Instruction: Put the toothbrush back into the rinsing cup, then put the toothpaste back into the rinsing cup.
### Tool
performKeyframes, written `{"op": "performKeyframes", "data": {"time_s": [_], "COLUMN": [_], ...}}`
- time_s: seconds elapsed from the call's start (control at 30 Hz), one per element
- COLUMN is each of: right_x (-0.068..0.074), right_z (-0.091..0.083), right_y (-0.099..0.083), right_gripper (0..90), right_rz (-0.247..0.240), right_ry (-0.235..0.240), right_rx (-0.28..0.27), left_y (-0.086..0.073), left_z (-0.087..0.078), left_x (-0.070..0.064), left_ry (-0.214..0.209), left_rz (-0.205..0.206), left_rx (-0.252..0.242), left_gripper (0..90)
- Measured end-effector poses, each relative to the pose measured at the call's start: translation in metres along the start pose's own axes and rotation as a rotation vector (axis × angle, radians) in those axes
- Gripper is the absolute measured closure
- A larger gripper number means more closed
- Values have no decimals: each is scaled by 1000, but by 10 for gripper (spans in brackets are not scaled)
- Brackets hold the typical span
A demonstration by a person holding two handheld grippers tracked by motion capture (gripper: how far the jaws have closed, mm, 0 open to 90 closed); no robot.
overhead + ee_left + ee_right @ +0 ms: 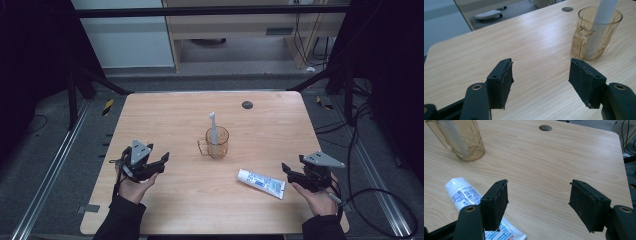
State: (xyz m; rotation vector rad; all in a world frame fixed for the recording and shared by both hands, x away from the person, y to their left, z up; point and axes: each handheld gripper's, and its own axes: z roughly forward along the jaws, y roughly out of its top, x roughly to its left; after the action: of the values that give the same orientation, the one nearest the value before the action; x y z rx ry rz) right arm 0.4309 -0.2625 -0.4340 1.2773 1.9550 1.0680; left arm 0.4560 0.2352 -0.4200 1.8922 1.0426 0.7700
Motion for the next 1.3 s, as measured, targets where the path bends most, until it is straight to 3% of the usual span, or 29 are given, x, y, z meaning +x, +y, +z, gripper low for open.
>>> {"op": "performKeyframes", "data": {"time_s": [0.5, 0.87, 1.3], "right_x": [15, 24, 40], "right_z": [4, 11, 27], "right_y": [18, 27, 25], "right_gripper": [280, 275, 268], "right_rz": [-93, -143, -189], "right_ry": [73, 121, 189], "right_rx": [52, 102, 171], "left_y": [-43, -54, -57], "left_z": [-8, -15, -8], "left_x": [30, 44, 44], "left_ry": [60, 116, 102], "left_rz": [-125, -146, -132], "left_rx": [65, 85, 137], "left_gripper": [373, 405, 435]}}
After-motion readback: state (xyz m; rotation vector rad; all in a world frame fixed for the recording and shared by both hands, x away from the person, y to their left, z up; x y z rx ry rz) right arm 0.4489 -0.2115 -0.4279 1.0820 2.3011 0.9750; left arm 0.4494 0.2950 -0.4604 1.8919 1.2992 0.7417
